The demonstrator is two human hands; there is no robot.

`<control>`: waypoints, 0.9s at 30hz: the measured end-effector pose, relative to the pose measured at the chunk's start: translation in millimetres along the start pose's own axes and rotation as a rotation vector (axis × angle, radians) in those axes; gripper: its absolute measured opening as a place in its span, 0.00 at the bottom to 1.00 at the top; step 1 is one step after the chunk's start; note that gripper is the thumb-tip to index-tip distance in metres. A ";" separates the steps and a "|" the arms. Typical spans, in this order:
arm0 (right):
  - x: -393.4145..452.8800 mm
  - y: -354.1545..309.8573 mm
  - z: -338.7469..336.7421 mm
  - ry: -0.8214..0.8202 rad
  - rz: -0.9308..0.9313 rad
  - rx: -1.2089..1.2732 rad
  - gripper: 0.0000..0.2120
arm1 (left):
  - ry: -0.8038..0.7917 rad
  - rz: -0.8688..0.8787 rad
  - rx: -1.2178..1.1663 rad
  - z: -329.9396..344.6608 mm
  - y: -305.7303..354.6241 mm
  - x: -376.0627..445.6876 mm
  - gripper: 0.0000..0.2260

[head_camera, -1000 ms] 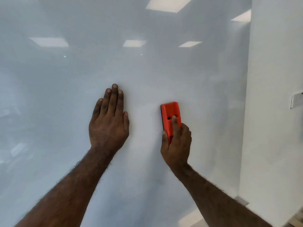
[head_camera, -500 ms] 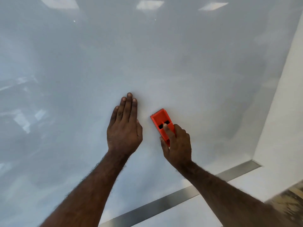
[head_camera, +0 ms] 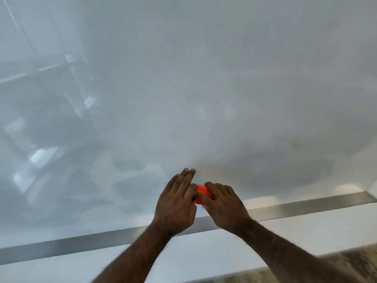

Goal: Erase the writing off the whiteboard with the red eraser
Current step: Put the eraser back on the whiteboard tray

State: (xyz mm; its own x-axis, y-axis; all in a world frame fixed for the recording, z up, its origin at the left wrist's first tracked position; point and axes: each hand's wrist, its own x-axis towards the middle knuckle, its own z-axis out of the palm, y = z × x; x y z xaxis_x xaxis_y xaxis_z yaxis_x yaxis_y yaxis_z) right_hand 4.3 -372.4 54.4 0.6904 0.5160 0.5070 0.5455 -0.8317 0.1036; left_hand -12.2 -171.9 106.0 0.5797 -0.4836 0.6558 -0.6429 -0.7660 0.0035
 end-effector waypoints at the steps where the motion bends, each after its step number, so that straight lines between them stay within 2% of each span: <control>1: 0.9 -8.9 5.8 -0.006 -0.018 0.013 0.36 | -0.030 -0.021 -0.026 0.3 -4.2 -16.6 0.13; 6: 1.1 -34.6 26.3 -0.090 -0.077 0.033 0.38 | -0.185 -0.120 -0.028 5.4 -18.7 -73.4 0.19; 12: 0.3 -60.7 48.2 -0.170 -0.106 0.128 0.32 | -0.322 -0.219 0.100 21.1 -30.6 -109.1 0.18; 16: -6.2 -68.7 65.4 -0.273 -0.103 0.146 0.31 | -0.383 -0.290 0.045 28.3 -31.7 -123.7 0.17; 21: -12.9 -76.3 83.0 -0.369 -0.020 0.165 0.32 | -0.445 -0.354 0.006 38.5 -30.3 -129.4 0.19; 27: -13.9 -84.6 95.4 -0.355 0.062 0.166 0.30 | -0.501 -0.450 -0.049 53.4 -35.0 -128.9 0.22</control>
State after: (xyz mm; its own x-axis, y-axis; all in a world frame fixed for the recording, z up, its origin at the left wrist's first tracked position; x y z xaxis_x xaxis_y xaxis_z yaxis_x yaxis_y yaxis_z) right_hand -6.1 -289.7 -43.0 0.8300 0.5288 0.1773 0.5468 -0.8341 -0.0722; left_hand -37.7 -105.4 -19.0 0.9508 -0.2692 0.1534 -0.2998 -0.9243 0.2360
